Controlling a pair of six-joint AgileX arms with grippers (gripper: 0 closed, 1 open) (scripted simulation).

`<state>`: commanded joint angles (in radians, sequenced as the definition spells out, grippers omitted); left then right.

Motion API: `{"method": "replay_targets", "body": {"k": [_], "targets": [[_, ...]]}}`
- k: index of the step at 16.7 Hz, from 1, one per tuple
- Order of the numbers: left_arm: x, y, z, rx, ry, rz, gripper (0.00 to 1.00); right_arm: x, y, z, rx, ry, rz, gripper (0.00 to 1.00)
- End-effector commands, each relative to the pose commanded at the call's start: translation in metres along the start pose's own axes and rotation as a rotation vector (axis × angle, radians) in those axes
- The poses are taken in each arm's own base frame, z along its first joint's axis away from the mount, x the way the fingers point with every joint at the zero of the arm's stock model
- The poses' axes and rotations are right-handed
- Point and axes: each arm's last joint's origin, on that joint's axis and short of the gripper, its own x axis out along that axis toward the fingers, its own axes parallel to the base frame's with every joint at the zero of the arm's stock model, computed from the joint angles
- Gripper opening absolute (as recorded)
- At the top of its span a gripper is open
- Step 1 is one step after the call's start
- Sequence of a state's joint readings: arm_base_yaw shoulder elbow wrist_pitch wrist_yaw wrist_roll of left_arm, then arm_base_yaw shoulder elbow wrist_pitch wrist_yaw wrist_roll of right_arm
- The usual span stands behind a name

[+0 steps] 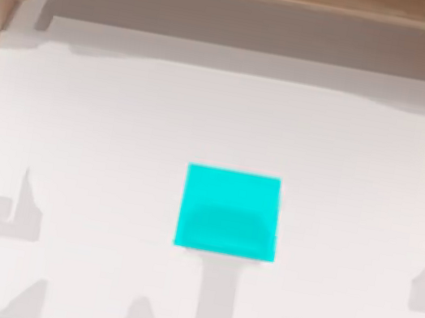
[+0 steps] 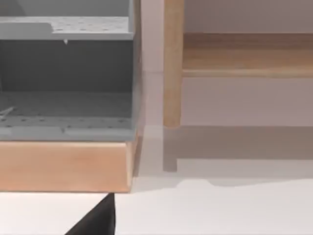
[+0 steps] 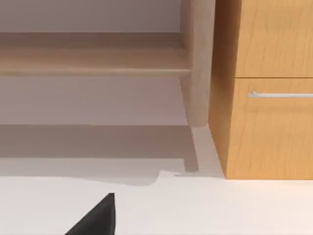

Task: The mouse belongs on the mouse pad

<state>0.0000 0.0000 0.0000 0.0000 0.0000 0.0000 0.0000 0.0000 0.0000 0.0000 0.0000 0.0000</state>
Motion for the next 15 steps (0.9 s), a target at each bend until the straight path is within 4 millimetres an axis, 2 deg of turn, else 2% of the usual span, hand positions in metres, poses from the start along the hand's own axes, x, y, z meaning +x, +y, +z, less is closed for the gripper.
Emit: {"method": "replay_targets", "body": {"k": [4, 7, 11, 15], "targets": [[0.000, 0.000, 0.000, 0.000, 0.000, 0.000, 1.00, 0.000, -0.001, 0.004, -0.001, 0.033, -0.007, 1.00], [0.000, 0.000, 0.000, 0.000, 0.000, 0.000, 1.00, 0.004, -0.002, 0.019, -0.001, 0.161, -0.025, 1.00], [0.000, 0.000, 0.000, 0.000, 0.000, 0.000, 1.00, 0.023, -0.006, 0.040, 0.006, 0.477, -0.053, 1.00], [0.000, 0.000, 0.000, 0.000, 0.000, 0.000, 1.00, 0.060, -0.014, 0.049, 0.030, 0.889, -0.081, 1.00]]}}
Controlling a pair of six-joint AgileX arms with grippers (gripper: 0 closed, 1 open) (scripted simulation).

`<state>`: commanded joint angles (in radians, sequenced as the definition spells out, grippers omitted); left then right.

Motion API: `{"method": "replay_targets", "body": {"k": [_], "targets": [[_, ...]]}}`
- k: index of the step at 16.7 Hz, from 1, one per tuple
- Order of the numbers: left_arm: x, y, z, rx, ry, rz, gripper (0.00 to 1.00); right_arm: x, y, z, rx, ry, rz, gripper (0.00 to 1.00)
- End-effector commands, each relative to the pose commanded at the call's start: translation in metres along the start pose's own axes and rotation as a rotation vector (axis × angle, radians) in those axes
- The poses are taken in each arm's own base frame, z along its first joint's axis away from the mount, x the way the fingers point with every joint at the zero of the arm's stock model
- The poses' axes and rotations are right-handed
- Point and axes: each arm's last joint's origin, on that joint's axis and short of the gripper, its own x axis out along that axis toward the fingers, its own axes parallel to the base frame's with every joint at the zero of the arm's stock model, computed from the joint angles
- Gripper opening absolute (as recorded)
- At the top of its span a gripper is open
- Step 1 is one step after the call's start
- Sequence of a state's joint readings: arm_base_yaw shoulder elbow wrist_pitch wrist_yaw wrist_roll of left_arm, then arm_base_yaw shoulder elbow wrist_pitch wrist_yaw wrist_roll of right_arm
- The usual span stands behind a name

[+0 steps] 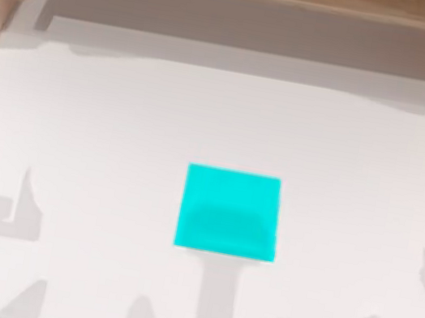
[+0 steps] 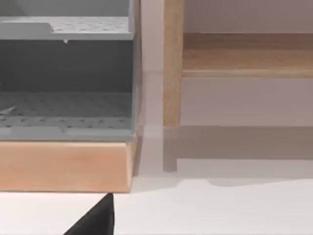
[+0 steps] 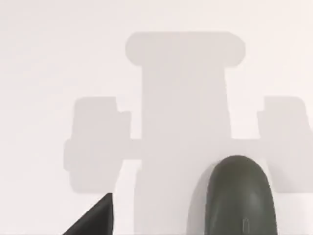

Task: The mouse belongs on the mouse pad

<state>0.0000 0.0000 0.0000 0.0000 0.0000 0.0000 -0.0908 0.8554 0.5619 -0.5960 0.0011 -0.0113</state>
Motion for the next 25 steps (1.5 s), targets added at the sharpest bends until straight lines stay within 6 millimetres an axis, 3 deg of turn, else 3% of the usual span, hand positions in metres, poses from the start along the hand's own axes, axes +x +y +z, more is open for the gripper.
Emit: {"method": "replay_targets", "body": {"k": [6, 12, 19, 25], "targets": [[0.000, 0.000, 0.000, 0.000, 0.000, 0.000, 1.00, 0.041, -0.011, 0.044, 0.040, 0.488, -0.017, 1.00], [0.000, 0.000, 0.000, 0.000, 0.000, 0.000, 1.00, 0.067, -0.019, 0.065, 0.063, 0.681, -0.018, 1.00], [0.000, 0.000, 0.000, 0.000, 0.000, 0.000, 1.00, 0.071, -0.018, 0.062, 0.061, 0.686, -0.017, 1.00], [0.000, 0.000, 0.000, 0.000, 0.000, 0.000, 1.00, 0.120, -0.019, 0.029, 0.063, 0.672, -0.019, 1.00]]}}
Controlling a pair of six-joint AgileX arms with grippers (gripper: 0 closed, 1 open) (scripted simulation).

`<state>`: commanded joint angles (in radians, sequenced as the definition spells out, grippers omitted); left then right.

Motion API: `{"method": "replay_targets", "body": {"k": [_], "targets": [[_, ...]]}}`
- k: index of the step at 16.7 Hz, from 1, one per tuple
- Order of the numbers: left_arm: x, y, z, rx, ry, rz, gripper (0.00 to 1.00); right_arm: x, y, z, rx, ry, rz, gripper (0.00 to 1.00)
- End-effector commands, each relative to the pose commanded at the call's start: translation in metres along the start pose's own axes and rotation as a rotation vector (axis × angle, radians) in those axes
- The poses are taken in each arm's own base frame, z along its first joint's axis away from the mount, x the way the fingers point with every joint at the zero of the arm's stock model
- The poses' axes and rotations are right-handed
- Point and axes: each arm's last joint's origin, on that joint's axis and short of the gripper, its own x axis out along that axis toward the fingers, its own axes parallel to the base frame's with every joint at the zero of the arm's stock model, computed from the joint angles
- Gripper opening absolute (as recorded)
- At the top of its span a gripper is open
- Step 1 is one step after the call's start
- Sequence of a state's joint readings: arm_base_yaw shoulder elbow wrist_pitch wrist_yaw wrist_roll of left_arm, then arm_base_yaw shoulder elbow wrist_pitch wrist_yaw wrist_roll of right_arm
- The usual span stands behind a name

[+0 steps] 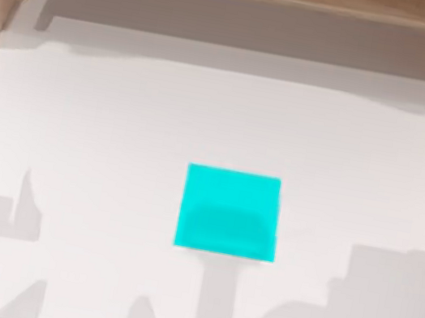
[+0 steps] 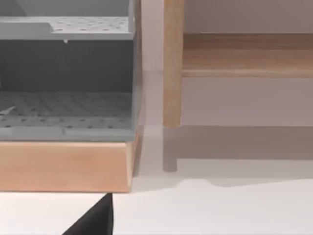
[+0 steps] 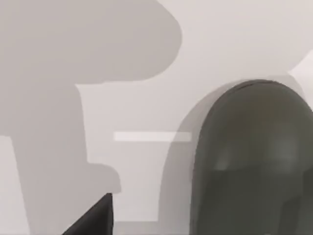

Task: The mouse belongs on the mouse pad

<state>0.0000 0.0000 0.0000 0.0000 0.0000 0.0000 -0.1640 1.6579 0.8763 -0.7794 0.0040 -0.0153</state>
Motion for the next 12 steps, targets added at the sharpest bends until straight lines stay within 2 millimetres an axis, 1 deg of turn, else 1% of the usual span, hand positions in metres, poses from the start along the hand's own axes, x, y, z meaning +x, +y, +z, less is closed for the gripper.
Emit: {"method": "replay_targets", "body": {"k": [2, 4, 9, 12], "targets": [[0.000, 0.000, 0.000, 0.000, 0.000, 0.000, 1.00, 0.020, 0.000, -0.002, 0.000, 0.000, 0.000, 1.00], [0.000, 0.000, 0.000, 0.000, 0.000, 0.000, 1.00, 0.033, 0.000, -0.005, 0.000, 0.010, 0.000, 1.00], [0.000, 0.000, 0.000, 0.000, 0.000, 0.000, 1.00, 0.036, 0.000, -0.006, 0.000, 0.013, 0.000, 1.00], [0.000, 0.000, 0.000, 0.000, 0.000, 0.000, 1.00, 0.036, 0.000, -0.006, 0.000, 0.013, 0.000, 0.77]]}}
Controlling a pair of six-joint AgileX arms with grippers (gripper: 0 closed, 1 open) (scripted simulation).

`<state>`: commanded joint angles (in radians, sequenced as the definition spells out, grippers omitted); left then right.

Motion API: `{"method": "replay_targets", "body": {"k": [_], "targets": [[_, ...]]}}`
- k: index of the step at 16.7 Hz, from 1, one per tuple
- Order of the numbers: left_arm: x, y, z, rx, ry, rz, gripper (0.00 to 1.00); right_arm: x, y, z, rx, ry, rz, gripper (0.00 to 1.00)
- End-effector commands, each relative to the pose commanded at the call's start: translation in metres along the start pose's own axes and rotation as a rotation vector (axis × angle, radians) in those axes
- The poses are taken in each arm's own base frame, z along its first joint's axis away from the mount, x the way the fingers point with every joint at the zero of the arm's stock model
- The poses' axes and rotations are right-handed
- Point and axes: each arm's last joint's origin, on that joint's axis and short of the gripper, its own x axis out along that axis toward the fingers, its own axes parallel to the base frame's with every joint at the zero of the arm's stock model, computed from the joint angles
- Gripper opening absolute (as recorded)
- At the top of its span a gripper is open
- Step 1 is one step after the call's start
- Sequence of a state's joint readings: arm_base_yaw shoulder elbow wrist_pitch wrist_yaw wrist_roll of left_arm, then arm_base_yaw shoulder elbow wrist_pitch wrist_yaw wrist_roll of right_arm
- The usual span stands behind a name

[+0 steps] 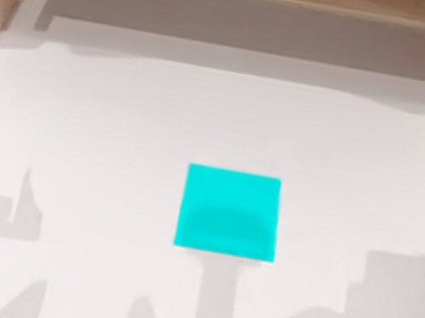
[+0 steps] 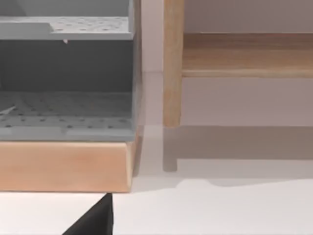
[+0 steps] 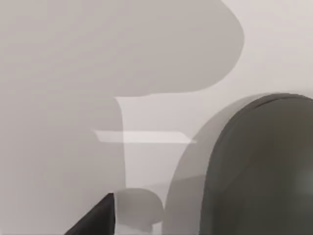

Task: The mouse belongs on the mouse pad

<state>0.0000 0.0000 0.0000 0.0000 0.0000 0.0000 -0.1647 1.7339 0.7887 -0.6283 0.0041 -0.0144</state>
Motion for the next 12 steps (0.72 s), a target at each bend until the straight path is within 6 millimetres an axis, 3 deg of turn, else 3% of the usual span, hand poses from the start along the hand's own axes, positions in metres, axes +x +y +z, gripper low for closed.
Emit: {"method": "replay_targets", "body": {"k": [10, 12], "targets": [[0.0000, 0.0000, 0.0000, 0.000, 0.000, 0.000, 1.00, 0.0000, 0.0000, 0.0000, 0.000, 0.000, 0.000, 0.02], [0.0000, 0.0000, 0.0000, 0.000, 0.000, 0.000, 1.00, 0.0000, 0.0000, 0.0000, 0.000, 0.000, 0.000, 0.00]]}}
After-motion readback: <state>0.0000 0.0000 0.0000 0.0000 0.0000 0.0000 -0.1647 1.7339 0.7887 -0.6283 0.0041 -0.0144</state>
